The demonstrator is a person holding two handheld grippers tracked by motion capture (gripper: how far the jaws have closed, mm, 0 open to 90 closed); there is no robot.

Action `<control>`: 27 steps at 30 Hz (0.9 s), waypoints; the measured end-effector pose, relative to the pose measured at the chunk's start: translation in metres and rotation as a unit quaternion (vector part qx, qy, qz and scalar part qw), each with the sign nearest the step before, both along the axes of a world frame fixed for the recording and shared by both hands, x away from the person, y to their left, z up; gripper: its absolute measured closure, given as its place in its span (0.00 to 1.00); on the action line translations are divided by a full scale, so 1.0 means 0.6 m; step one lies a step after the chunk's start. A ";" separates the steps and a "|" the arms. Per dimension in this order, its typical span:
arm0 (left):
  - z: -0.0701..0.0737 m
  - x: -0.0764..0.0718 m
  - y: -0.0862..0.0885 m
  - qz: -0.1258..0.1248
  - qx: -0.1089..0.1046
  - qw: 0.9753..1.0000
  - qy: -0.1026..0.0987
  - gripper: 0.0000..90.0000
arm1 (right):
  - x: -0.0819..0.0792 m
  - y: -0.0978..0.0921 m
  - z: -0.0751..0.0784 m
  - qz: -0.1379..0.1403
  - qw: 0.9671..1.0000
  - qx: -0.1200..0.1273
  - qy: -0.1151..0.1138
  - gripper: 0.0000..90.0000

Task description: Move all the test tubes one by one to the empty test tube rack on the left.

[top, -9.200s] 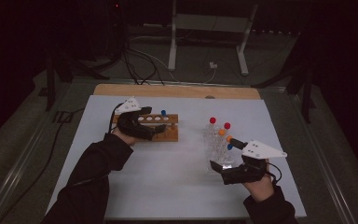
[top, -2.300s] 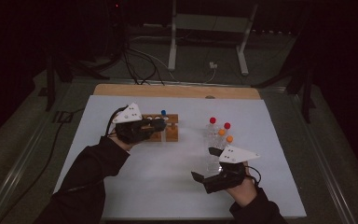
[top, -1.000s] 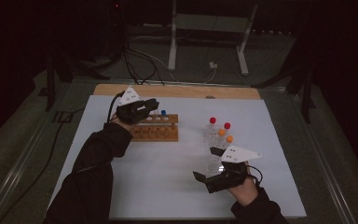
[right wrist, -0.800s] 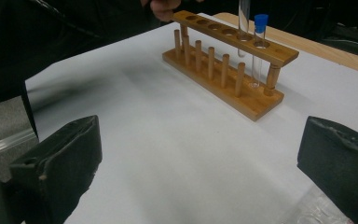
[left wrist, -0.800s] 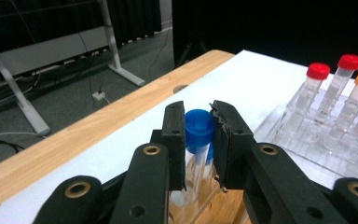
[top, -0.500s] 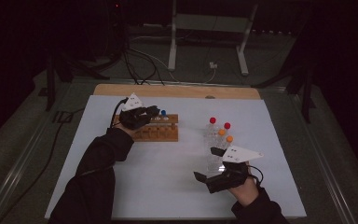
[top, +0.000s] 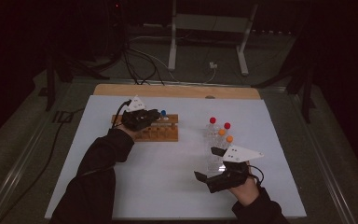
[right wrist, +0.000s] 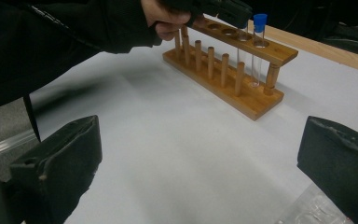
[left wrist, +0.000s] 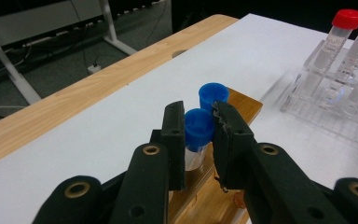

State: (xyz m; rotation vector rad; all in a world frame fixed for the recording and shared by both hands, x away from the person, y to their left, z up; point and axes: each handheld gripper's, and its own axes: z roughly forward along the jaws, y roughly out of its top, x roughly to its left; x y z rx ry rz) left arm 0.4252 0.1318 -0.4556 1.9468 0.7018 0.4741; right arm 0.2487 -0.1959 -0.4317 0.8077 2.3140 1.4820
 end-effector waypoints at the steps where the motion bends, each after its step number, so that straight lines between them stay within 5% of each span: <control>1: 0.001 0.000 0.000 0.000 0.001 1.000 0.001 0.85 | 0.000 0.000 0.000 0.000 1.000 0.000 0.000 0.00; 5: 0.002 0.000 0.000 -0.005 0.000 1.000 0.004 0.83 | 0.001 -0.001 0.001 -0.001 1.000 0.002 0.000 0.00; 13: 0.030 -0.015 0.014 -0.023 -0.021 0.999 0.005 0.61 | 0.000 -0.008 0.006 -0.005 1.000 0.007 -0.004 0.00; 19: 0.051 -0.045 0.029 -0.028 -0.034 0.999 0.002 0.37 | 0.004 -0.023 0.017 -0.017 1.000 0.011 -0.012 0.00; 27: 0.060 -0.101 0.043 -0.061 -0.044 0.997 0.023 0.03 | 0.018 -0.074 0.034 -0.073 0.997 0.014 -0.034 0.00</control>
